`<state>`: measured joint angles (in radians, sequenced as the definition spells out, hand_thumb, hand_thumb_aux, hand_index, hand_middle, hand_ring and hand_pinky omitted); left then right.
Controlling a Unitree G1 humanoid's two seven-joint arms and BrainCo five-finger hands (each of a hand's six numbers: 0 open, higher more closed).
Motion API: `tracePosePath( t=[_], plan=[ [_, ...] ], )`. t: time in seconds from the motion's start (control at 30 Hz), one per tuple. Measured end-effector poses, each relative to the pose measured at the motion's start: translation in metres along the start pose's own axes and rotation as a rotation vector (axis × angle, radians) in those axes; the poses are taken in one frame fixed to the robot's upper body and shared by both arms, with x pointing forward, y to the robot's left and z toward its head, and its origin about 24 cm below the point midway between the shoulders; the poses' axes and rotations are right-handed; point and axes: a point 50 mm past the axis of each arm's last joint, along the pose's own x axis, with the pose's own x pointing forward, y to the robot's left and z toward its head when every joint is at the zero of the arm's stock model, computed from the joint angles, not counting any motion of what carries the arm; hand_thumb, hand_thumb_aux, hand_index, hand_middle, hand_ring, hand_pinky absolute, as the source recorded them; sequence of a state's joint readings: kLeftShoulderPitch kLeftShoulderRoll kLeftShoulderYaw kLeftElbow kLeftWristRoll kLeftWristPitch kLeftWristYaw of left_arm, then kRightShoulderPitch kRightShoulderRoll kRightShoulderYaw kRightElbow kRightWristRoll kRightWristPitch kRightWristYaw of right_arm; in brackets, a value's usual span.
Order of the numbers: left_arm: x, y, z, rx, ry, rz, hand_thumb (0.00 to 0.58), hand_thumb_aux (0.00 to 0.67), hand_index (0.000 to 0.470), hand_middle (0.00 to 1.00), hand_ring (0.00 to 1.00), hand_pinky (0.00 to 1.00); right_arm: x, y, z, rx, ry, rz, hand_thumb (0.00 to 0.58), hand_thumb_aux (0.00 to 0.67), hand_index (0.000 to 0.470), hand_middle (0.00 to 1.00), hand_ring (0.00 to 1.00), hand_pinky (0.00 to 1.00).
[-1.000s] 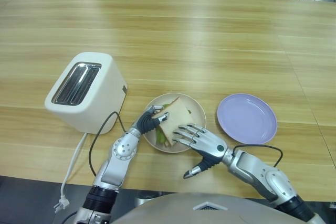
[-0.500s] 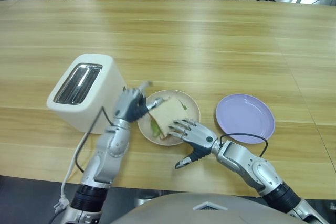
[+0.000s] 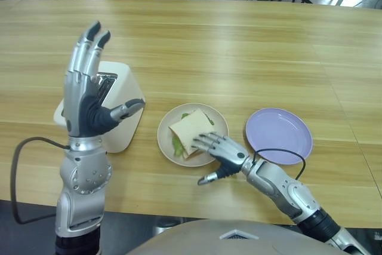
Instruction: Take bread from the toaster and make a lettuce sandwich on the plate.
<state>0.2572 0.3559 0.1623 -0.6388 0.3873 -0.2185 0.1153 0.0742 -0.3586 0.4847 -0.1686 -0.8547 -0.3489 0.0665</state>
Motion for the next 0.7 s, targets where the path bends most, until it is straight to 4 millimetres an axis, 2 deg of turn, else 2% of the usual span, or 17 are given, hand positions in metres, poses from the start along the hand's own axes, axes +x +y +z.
tracePosePath(
  t=[0.03,0.07,0.1,0.2,0.27,0.37,0.43,0.5,0.6,0.7],
  plan=[
    [-0.004,-0.003,-0.001,-0.081,0.011,-0.037,0.58,0.67,0.46,1.0,1.0,1.0,0.001,-0.013,0.003,0.11,-0.029,-0.093,0.58,0.67,0.46,0.18,0.18,0.18],
    [-0.008,-0.005,0.0,-0.146,0.015,-0.073,0.58,0.67,0.46,1.0,1.0,1.0,0.0,-0.024,0.005,0.206,-0.051,-0.169,0.58,0.67,0.46,1.0,1.0,1.0],
    [-0.015,-0.008,-0.001,-0.248,0.024,-0.134,0.58,0.67,0.46,1.0,1.0,1.0,-0.003,-0.038,0.007,0.354,-0.095,-0.253,0.58,0.67,0.46,1.0,1.0,1.0],
    [-0.028,-0.009,-0.002,-0.43,0.03,-0.24,0.58,0.67,0.46,1.0,1.0,1.0,-0.013,-0.055,0.011,0.632,-0.187,-0.304,0.58,0.67,0.46,1.0,1.0,1.0],
    [-0.034,-0.007,-0.001,-0.524,0.016,-0.314,0.58,0.67,0.46,1.0,1.0,1.0,-0.02,-0.054,0.011,0.77,-0.22,-0.248,0.58,0.67,0.46,1.0,1.0,1.0],
    [-0.045,-0.01,0.0,-0.601,-0.007,-0.518,0.58,0.67,0.46,1.0,1.0,1.0,-0.035,-0.043,0.015,0.903,-0.264,-0.042,0.58,0.67,0.46,1.0,1.0,1.0],
    [-0.058,-0.017,-0.004,-0.609,0.026,-0.662,0.58,0.67,0.46,1.0,1.0,1.0,-0.044,-0.032,0.019,0.913,-0.277,0.109,0.58,0.67,0.46,1.0,1.0,1.0],
    [-0.072,-0.025,-0.009,-0.567,0.072,-0.819,0.58,0.67,0.46,1.0,1.0,1.0,-0.052,-0.018,0.021,0.839,-0.256,0.28,0.58,0.67,0.46,1.0,1.0,1.0],
    [-0.092,-0.039,-0.018,-0.468,0.138,-1.01,0.58,0.67,0.46,1.0,1.0,1.0,-0.062,0.005,0.017,0.708,-0.192,0.459,0.58,0.67,0.46,1.0,1.0,1.0],
    [-0.109,-0.055,-0.026,-0.364,0.189,-1.151,0.58,0.67,0.46,1.0,1.0,1.0,-0.066,0.025,0.014,0.578,-0.142,0.555,0.58,0.67,0.46,1.0,1.0,1.0]
  ],
)
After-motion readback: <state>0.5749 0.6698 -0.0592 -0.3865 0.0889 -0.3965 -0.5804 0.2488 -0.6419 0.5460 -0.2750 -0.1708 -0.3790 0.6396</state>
